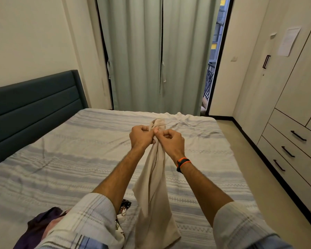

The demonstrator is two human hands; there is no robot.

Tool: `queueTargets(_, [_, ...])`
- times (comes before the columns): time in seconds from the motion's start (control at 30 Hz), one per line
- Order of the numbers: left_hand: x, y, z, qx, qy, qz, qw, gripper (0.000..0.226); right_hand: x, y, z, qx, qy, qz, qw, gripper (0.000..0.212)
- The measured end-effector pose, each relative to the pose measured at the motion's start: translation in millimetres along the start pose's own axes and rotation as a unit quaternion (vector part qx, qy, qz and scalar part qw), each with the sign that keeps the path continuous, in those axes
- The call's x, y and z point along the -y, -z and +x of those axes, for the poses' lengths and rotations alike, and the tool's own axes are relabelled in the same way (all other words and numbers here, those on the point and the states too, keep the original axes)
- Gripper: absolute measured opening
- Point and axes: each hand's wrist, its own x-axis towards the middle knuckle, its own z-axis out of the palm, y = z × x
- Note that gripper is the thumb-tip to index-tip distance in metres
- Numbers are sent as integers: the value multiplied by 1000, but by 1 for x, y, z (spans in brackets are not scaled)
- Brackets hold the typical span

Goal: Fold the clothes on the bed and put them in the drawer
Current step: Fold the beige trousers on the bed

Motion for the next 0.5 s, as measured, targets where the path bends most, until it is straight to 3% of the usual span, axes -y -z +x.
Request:
queueTargets(0.27, [9, 4, 0, 31, 28, -46, 998, 21, -9, 5, 11, 62, -9, 38, 997, 25])
queueTargets(0.37, [13, 5, 4, 28, 50, -46, 997, 31, -15, 7, 20, 59, -44, 59, 996, 15])
queueTargets(0.5, [11, 16, 11, 14, 42, -15, 999, 45, -22, 21, 34, 74, -51, 81, 993, 19])
